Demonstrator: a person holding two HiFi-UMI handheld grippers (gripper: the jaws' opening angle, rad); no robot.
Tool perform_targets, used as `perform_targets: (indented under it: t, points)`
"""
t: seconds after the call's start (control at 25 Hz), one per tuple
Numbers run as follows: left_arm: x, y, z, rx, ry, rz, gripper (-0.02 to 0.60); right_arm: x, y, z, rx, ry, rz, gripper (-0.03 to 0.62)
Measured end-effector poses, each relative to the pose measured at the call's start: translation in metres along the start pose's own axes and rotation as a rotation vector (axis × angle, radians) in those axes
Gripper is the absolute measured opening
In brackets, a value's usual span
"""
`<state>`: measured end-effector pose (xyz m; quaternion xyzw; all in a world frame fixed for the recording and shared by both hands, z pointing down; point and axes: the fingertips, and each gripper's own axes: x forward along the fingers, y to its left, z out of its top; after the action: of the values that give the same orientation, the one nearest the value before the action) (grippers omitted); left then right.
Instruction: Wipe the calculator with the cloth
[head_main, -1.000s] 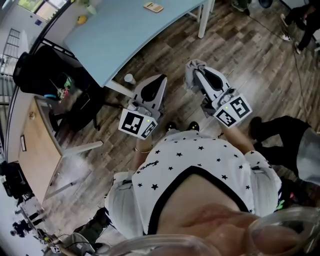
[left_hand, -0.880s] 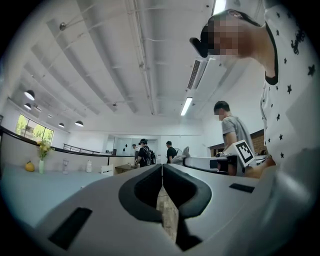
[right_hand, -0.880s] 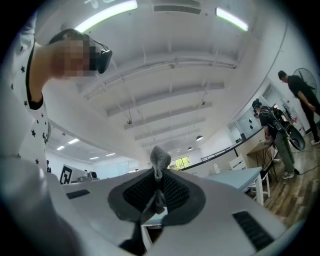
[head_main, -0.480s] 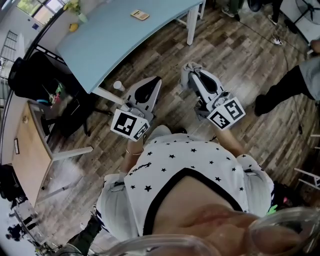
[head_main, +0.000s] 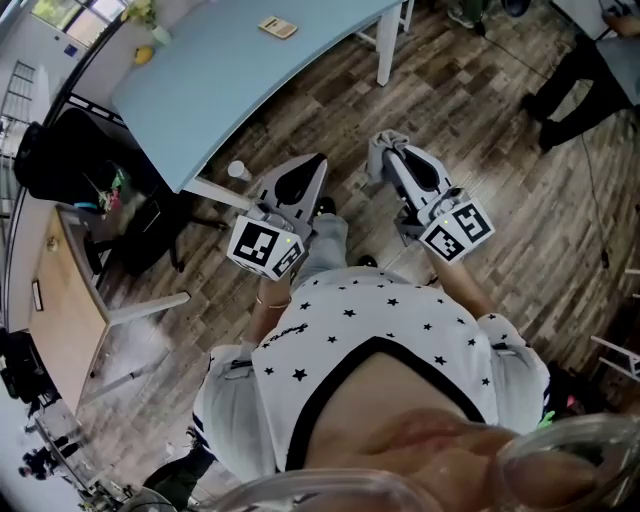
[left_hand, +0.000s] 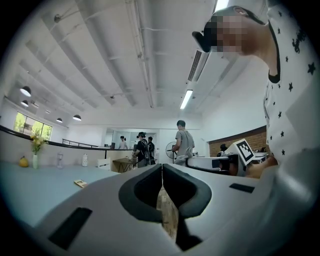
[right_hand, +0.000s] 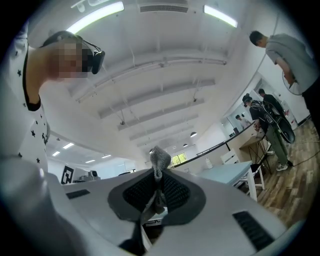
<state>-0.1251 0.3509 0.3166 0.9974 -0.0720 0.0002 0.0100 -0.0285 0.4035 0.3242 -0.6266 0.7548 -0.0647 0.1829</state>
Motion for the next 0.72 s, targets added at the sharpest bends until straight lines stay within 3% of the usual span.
perform_targets:
  t: [0.28,0.72]
  points:
    - [0.036,0.048,0.005,0.006,-0.041,-0.028,0.029,0.042,-0.029,0.006,-0.037,0.007,-0.023,0.037]
    - [0.078,0.135,0.001,0.012,-0.026,-0.041,0.029,0.123,-0.071,0.005,-0.056,0.041,-0.064,0.037]
